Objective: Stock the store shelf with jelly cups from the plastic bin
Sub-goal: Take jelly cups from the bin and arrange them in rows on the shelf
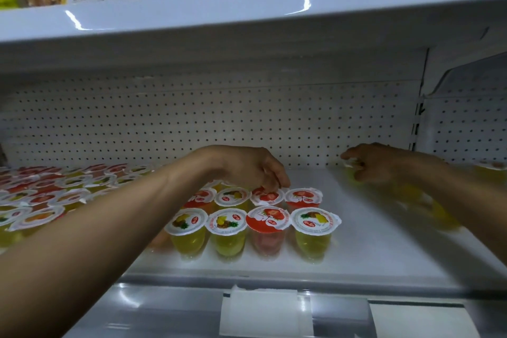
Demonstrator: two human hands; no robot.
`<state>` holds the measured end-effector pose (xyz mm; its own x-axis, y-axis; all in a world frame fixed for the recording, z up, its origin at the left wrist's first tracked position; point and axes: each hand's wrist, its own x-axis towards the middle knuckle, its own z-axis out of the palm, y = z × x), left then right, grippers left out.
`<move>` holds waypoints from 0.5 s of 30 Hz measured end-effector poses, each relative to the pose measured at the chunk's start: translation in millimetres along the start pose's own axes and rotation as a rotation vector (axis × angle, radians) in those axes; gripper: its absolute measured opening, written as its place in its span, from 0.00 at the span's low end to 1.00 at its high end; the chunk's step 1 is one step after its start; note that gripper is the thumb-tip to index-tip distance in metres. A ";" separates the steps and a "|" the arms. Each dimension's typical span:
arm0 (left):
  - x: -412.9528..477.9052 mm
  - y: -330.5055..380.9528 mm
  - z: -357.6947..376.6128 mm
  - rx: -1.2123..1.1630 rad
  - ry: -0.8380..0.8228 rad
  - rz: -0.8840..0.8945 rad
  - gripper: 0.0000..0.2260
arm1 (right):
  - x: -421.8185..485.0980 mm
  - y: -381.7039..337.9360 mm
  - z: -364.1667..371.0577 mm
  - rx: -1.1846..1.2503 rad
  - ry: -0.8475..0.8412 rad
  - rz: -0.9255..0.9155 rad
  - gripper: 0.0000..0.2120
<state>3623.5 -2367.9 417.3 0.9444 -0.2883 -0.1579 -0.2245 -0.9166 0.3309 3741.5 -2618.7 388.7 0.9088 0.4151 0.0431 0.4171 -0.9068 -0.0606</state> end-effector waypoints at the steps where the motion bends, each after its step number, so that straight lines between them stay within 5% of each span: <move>1: 1.1 -0.5 1.6 -0.020 -0.010 0.012 0.13 | 1.9 1.3 0.5 0.004 0.001 -0.013 0.28; 5: -0.1 -7.3 2.2 -0.043 -0.011 0.040 0.15 | 4.2 0.8 -4.5 0.104 0.030 -0.081 0.22; 12: -25.7 -43.2 -17.6 0.019 0.353 0.031 0.13 | 2.6 -43.6 -0.6 0.413 0.027 -0.211 0.14; 15: -35.9 -63.0 -15.9 0.087 0.390 -0.059 0.11 | 2.7 -68.6 4.2 0.585 -0.014 -0.261 0.13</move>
<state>3607.6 -2295.3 417.0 0.9729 -0.1233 0.1957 -0.1709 -0.9533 0.2489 3715.4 -2555.0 388.8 0.7747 0.6215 0.1167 0.5596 -0.5878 -0.5842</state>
